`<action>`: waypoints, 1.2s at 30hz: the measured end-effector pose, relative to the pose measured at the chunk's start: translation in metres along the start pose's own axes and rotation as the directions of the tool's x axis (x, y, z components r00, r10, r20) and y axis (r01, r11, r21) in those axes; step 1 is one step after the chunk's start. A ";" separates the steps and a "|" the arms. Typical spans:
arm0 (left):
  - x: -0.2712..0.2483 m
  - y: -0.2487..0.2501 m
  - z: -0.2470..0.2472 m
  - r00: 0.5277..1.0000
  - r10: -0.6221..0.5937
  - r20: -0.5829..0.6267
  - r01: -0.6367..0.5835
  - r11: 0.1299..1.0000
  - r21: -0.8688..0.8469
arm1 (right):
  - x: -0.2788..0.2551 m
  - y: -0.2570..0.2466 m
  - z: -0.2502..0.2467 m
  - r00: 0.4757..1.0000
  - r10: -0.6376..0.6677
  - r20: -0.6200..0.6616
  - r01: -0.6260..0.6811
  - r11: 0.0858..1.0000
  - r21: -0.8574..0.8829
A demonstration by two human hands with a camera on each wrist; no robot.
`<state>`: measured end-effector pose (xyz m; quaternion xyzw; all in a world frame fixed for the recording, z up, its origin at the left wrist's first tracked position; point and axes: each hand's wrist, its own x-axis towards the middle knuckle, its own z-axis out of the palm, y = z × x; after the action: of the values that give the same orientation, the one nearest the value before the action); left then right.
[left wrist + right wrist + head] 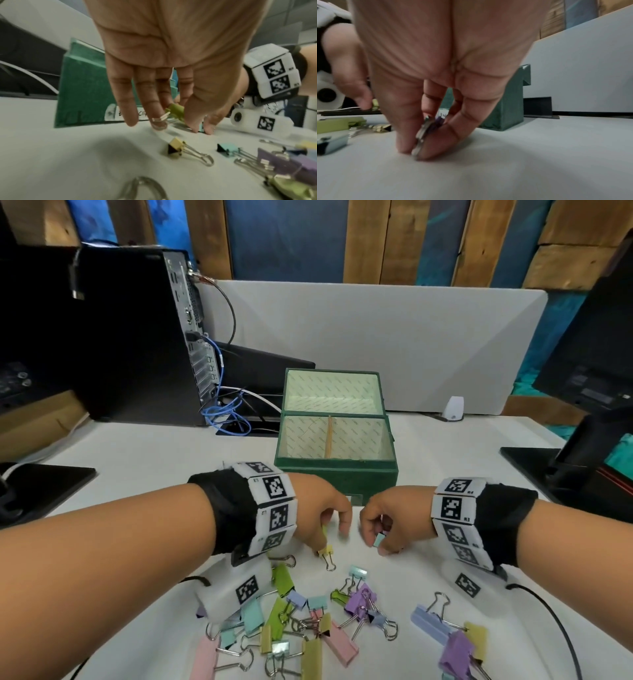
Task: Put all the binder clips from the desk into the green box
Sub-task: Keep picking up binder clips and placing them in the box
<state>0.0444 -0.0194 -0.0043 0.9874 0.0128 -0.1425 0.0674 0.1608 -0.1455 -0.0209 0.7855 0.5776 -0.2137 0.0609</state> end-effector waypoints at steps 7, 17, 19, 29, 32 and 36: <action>0.017 0.011 0.007 0.985 0.039 0.166 -0.068 0.982 0.176 | -0.017 0.008 -0.030 0.988 0.016 -0.156 0.002 0.993 0.118; 0.018 0.010 0.013 0.988 0.056 0.144 -0.084 0.977 0.195 | 0.009 0.007 -0.073 0.782 0.111 -0.613 0.032 0.976 0.217; 0.018 0.010 0.014 0.989 0.058 0.135 -0.084 0.977 0.196 | 0.010 0.010 -0.065 0.782 0.117 -0.612 0.055 0.965 0.255; 0.022 -0.013 -0.054 0.918 -0.069 -0.392 0.047 0.997 -0.065 | -0.028 0.003 -0.019 0.990 -0.117 -0.085 0.123 0.990 0.070; 0.037 -0.013 -0.073 0.856 -0.094 -0.509 0.031 0.991 -0.130 | -0.026 -0.008 -0.011 0.989 -0.145 0.023 0.144 0.989 0.018; 0.052 -0.015 -0.074 0.861 -0.132 -0.490 0.060 0.985 -0.160 | -0.021 -0.020 -0.009 0.977 -0.197 0.083 0.201 0.979 -0.036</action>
<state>0.1148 0.0062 0.0495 0.9816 0.0888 0.1157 0.1234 0.1390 -0.1546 -0.0009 0.7132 0.6550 -0.2369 0.0792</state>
